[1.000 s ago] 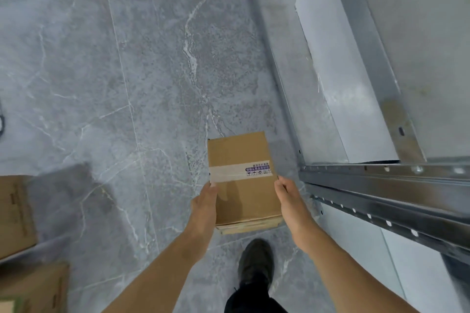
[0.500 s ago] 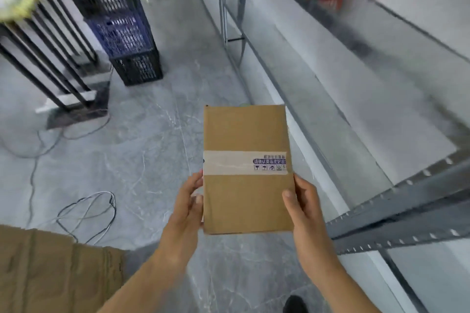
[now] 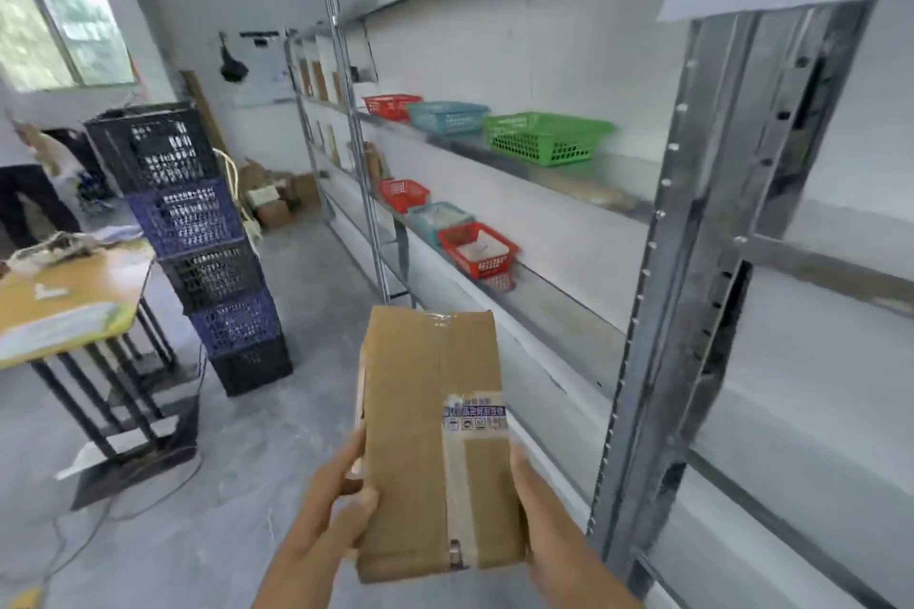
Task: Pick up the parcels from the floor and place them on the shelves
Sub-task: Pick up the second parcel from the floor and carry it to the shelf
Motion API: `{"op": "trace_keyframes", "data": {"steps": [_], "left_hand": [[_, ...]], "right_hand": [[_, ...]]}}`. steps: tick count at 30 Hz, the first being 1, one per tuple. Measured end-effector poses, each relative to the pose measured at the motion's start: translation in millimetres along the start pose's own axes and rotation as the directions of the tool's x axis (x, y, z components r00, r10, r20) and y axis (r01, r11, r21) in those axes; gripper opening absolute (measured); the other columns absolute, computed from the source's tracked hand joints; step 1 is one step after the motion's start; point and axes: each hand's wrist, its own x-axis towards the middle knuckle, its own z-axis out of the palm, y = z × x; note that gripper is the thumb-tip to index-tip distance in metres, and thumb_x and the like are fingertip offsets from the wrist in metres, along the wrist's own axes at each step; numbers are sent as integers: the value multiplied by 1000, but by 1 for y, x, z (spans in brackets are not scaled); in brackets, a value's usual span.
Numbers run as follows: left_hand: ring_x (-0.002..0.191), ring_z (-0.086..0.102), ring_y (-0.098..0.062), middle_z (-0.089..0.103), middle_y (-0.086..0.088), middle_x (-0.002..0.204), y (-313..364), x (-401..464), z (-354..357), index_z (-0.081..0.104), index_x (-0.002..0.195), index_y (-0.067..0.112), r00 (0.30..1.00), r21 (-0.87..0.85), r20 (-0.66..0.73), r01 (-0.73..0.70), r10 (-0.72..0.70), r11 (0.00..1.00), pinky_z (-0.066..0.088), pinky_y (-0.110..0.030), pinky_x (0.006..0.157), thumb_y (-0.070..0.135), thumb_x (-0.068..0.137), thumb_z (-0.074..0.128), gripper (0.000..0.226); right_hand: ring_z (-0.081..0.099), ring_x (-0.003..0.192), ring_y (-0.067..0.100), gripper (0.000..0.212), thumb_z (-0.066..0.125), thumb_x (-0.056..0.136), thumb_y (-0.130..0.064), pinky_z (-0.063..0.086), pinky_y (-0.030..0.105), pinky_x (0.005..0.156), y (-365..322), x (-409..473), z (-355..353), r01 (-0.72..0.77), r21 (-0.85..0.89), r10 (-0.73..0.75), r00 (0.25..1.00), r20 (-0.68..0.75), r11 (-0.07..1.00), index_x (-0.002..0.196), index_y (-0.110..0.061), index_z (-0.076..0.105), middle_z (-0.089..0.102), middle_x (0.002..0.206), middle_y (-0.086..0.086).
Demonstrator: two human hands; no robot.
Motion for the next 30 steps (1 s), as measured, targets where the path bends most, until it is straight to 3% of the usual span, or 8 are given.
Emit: {"op": "trace_keyframes", "data": {"steps": [2,5,9,13,17,22,27,30], "left_hand": [[113,63,-9,62,7,126,6,-5,12,75,87,68,994,2,-46,-99,99,995,50,-43,96,57,82,68,15],[133,49,11,50,29,146,34,-26,42,51,142,36,940,207,-82,-310,332,928,47,-31,107,43,88,76,60],[107,77,-19,77,5,126,39,-52,37,53,126,46,1000,-56,-15,16,-17,998,65,-55,76,37,53,101,87],[107,77,-40,79,-4,122,51,-74,35,55,133,47,986,-138,96,152,-139,979,59,-71,81,11,74,83,75],[124,70,-23,71,12,138,58,-88,57,53,135,62,986,-14,160,49,-46,999,62,-53,91,7,78,85,86],[134,57,2,67,26,137,71,-90,75,69,120,60,986,143,156,-87,64,986,59,-38,96,13,65,95,77],[127,61,-14,62,11,139,94,-89,90,56,138,43,985,52,-121,-121,127,991,52,-39,99,19,74,89,76],[122,68,-30,78,-4,122,103,-83,103,69,128,20,970,-58,-214,-132,117,990,51,-48,106,35,71,84,60]], "right_hand": [[44,147,14,99,69,65,-85,30,50,125,-20,-24,-2,28,68,-28,1000,-2,997,150,-38,48,50,157,-12],[64,130,18,64,76,80,-50,45,53,115,-36,-52,-11,117,116,-118,993,-3,986,140,-45,55,71,135,-14],[61,132,10,59,58,93,-33,46,47,114,-38,-74,-21,191,83,-194,981,22,978,140,-65,42,66,138,-24],[59,129,7,41,44,108,-23,54,28,101,-43,-83,-40,218,-67,-216,976,33,974,142,-47,47,55,147,-12],[54,133,0,63,60,87,-59,46,36,110,-70,-81,-74,220,-135,-229,972,-49,966,142,-30,51,55,142,-20],[66,120,16,81,78,74,-66,59,56,89,-109,-99,-111,250,-42,-248,968,45,967,142,-62,35,67,132,-14],[67,106,15,49,74,74,-45,61,36,77,-123,-108,-129,293,-24,-294,954,-52,956,114,-18,61,55,141,1],[64,118,16,55,74,79,-57,58,49,97,-110,-115,-127,261,-140,-271,961,-60,955,125,-35,56,61,138,-3]]}}
